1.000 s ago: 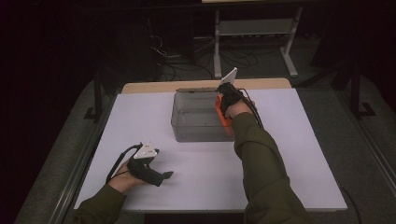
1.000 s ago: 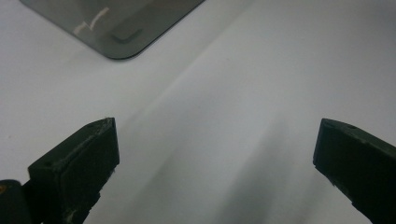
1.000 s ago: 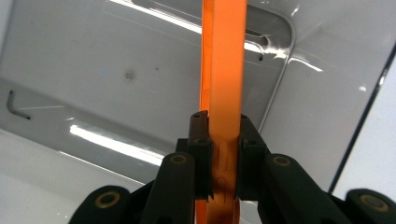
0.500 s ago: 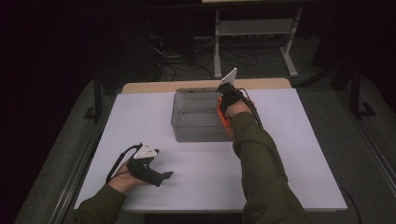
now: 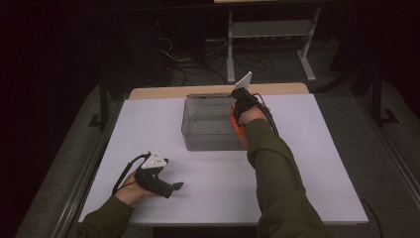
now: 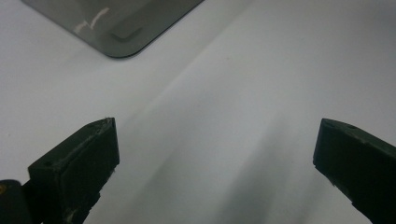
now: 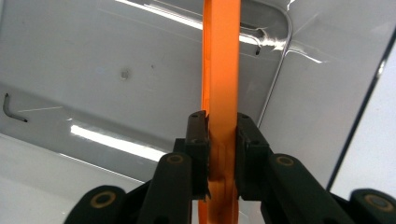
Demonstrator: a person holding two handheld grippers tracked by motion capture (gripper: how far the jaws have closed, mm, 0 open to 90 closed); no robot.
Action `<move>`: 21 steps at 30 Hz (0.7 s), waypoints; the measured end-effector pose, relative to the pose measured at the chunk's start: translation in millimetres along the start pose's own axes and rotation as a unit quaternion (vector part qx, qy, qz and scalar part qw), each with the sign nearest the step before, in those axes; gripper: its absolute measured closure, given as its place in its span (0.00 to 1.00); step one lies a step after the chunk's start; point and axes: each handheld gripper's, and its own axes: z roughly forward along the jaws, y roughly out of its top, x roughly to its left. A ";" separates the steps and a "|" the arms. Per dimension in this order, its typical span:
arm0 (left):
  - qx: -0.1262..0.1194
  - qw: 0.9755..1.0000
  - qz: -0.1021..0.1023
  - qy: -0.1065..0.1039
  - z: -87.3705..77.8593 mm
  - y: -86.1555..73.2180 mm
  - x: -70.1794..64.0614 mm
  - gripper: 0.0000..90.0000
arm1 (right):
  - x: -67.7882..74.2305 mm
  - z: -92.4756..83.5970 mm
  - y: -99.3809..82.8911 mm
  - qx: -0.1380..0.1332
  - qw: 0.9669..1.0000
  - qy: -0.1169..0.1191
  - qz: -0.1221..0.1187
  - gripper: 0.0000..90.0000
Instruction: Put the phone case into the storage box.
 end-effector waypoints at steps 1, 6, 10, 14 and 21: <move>0.000 1.000 0.000 0.000 0.1 0.0 0.0 0.00 | 0.2 -0.4 -0.2 -0.001 1.000 0.000 -0.001 0.83; -0.001 1.000 -0.002 0.000 0.9 0.1 -0.7 0.00 | -2.6 -7.8 -0.9 -0.011 1.000 -0.002 -0.001 0.83; 0.001 1.000 -0.001 -0.001 1.2 0.3 -0.8 0.00 | -4.1 -16.2 -1.1 -0.021 1.000 -0.002 -0.001 0.83; 0.000 1.000 -0.001 -0.001 1.0 0.3 -0.3 0.00 | -3.3 -22.7 -0.6 -0.027 1.000 -0.004 -0.005 0.83; 0.003 1.000 0.000 -0.001 0.7 0.6 -0.2 0.00 | -4.3 -33.9 -0.3 -0.038 0.999 -0.006 -0.006 0.83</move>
